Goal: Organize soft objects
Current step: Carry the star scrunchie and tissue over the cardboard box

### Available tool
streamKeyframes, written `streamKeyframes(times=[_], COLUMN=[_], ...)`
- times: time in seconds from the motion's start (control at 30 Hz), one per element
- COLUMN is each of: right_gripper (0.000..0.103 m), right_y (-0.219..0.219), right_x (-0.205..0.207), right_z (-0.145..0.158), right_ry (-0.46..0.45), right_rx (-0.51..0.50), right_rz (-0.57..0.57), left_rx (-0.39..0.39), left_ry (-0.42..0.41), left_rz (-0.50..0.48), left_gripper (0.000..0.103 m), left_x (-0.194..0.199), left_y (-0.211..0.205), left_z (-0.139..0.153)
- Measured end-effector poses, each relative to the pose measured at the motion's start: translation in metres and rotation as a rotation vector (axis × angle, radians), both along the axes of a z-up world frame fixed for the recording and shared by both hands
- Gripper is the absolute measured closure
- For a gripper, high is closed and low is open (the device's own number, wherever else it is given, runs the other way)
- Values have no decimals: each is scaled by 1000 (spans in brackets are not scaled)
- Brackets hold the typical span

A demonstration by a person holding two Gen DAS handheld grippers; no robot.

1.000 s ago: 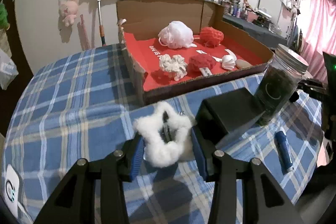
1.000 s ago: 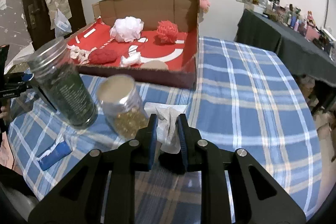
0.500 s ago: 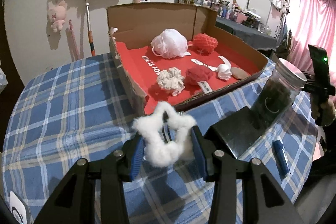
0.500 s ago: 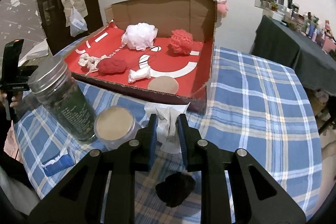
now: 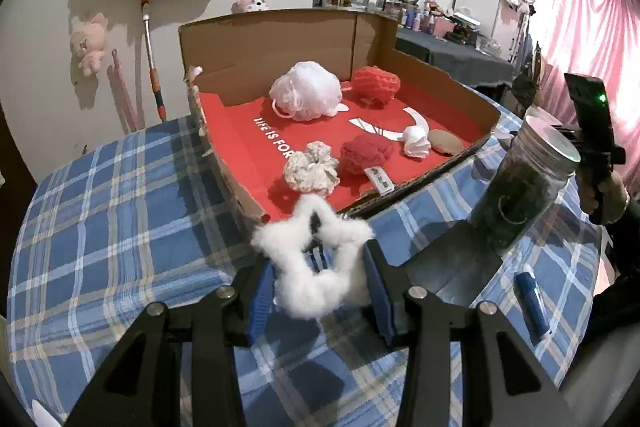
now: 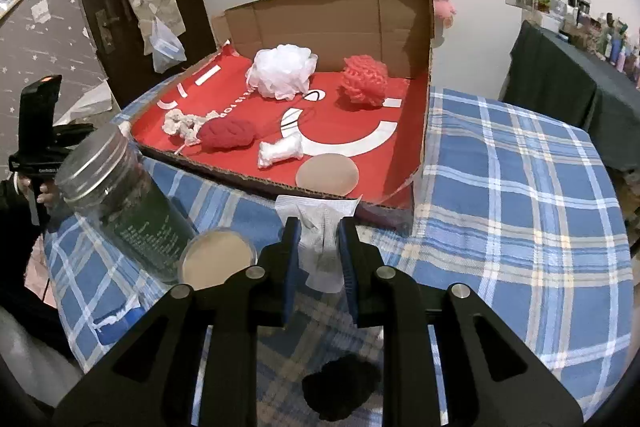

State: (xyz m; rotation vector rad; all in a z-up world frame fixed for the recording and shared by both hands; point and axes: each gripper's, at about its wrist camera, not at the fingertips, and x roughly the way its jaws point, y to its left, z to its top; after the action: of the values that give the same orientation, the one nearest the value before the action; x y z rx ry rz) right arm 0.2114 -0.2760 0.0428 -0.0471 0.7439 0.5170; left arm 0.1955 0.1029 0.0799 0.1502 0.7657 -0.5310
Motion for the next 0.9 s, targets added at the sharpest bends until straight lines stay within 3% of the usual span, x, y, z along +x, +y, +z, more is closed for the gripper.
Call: streamKeyframes(times=[0.5, 0.63, 0.77, 0.9], right_gripper=[84, 84, 84, 84], right_y=[15, 32, 48, 67], right_x=[38, 55, 77, 99], right_z=[14, 24, 30, 29], right_ry=[50, 32, 45, 46], right_rx=[89, 50, 1, -132], right_rz=[136, 123, 82, 35], left_rx=[-34, -54, -25, 16], left_ry=[15, 52, 81, 127], left_rz=[-90, -69, -28, 16], left_gripper=[58, 58, 58, 58], left_x=[28, 47, 72, 97], left_y=[-28, -40, -57, -74], left_z=[19, 25, 29, 29])
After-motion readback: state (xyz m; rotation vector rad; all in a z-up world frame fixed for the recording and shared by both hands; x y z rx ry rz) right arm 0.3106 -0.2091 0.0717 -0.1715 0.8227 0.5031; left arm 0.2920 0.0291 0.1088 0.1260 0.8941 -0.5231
